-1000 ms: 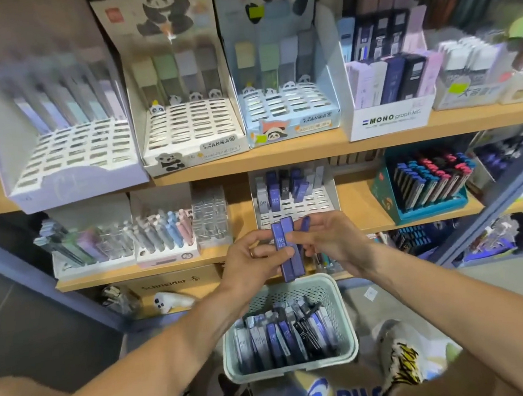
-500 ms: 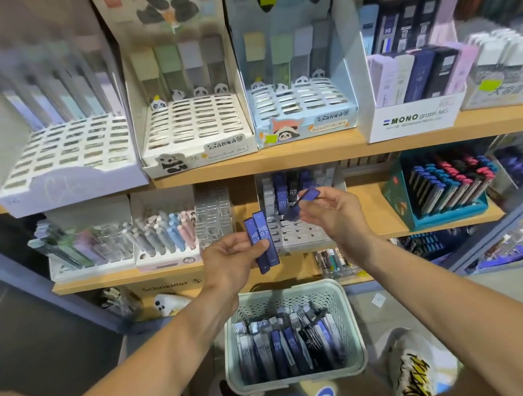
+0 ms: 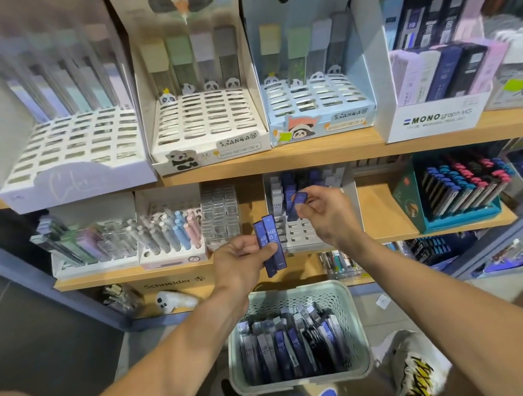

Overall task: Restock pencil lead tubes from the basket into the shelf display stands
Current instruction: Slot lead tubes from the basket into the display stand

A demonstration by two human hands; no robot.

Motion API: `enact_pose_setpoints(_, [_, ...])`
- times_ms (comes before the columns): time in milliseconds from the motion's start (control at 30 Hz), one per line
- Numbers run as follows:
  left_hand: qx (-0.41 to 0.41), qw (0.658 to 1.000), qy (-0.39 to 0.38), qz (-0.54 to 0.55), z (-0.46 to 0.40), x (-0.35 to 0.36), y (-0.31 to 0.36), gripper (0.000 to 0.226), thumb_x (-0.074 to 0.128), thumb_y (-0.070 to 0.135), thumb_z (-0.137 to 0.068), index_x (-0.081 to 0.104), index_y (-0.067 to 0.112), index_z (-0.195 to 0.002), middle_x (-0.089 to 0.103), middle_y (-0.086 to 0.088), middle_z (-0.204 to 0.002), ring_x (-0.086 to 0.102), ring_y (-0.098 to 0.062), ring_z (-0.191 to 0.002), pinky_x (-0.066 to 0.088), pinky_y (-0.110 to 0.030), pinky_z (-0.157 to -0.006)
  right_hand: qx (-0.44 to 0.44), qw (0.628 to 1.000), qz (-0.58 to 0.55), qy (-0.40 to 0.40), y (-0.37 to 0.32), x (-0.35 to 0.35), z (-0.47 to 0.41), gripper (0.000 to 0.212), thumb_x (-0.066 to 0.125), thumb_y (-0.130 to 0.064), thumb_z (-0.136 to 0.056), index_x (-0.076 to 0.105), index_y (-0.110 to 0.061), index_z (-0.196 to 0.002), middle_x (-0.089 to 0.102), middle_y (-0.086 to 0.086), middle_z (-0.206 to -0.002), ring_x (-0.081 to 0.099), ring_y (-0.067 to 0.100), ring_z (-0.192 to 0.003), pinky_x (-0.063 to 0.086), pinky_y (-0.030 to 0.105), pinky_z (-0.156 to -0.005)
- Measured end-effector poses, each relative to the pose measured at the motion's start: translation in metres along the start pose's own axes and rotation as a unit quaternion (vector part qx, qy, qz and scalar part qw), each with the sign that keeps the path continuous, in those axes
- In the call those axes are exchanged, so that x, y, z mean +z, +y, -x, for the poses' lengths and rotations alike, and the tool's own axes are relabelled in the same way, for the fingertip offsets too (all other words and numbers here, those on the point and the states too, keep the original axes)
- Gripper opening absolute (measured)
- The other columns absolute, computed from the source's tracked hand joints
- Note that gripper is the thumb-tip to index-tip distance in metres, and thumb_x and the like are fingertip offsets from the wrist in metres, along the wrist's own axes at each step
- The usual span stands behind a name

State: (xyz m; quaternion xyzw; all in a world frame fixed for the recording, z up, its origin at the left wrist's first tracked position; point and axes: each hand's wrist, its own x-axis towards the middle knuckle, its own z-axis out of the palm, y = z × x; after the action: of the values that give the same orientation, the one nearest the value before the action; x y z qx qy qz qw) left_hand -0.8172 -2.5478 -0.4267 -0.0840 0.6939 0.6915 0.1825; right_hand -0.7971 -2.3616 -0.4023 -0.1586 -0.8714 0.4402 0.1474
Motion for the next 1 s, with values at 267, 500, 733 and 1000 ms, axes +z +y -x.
enact_pose_setpoints(267, [-0.004, 1.000, -0.001, 0.001, -0.003, 0.003, 0.000, 0.022, 0.087, 0.000, -0.077, 0.074, 0.010, -0.093, 0.077, -0.019, -0.102, 0.074, -0.030, -0.094, 0.058, -0.051, -0.097, -0.001, 0.999, 0.038, 0.006, 0.000, 0.003, -0.001, 0.016, 0.076, -0.015, -0.090, 0.065, -0.020, -0.100, 0.070, -0.010, -0.084, 0.068, 0.006, -0.084, 0.059, 0.027, -0.082])
enact_pose_setpoints(500, [-0.012, 1.000, -0.006, -0.014, -0.006, 0.006, -0.002, 0.034, 0.089, 0.004, -0.075, 0.076, 0.003, -0.106, 0.077, -0.018, -0.105, 0.074, -0.036, -0.103, 0.059, -0.053, -0.096, 0.037, 0.998, 0.032, 0.050, -0.003, 0.014, -0.003, 0.020, 0.080, -0.019, -0.087, 0.072, -0.014, -0.104, 0.068, -0.008, -0.087, 0.067, 0.008, -0.085, 0.052, 0.010, -0.073])
enact_pose_setpoints(733, [-0.012, 1.000, -0.013, -0.013, -0.002, 0.008, 0.002, 0.036, 0.088, 0.002, -0.077, 0.074, 0.000, -0.110, 0.078, -0.017, -0.104, 0.073, -0.037, -0.104, 0.058, -0.052, -0.097, 0.076, 0.993, 0.046, 0.078, -0.003, 0.014, 0.005, 0.026, 0.081, -0.021, -0.087, 0.074, -0.008, -0.109, 0.076, 0.002, -0.097, 0.070, 0.013, -0.089, 0.057, 0.023, -0.084])
enact_pose_setpoints(1000, [-0.005, 0.999, -0.045, -0.012, 0.004, 0.011, 0.006, 0.028, 0.087, 0.001, -0.077, 0.076, 0.001, -0.103, 0.078, -0.019, -0.102, 0.074, -0.028, -0.092, 0.062, -0.042, -0.089, 0.188, 0.966, -0.164, -0.061, -0.013, 0.012, 0.041, 0.023, 0.085, -0.020, -0.082, 0.072, -0.022, -0.100, 0.075, -0.004, -0.102, 0.070, 0.013, -0.098, 0.055, 0.030, -0.092])
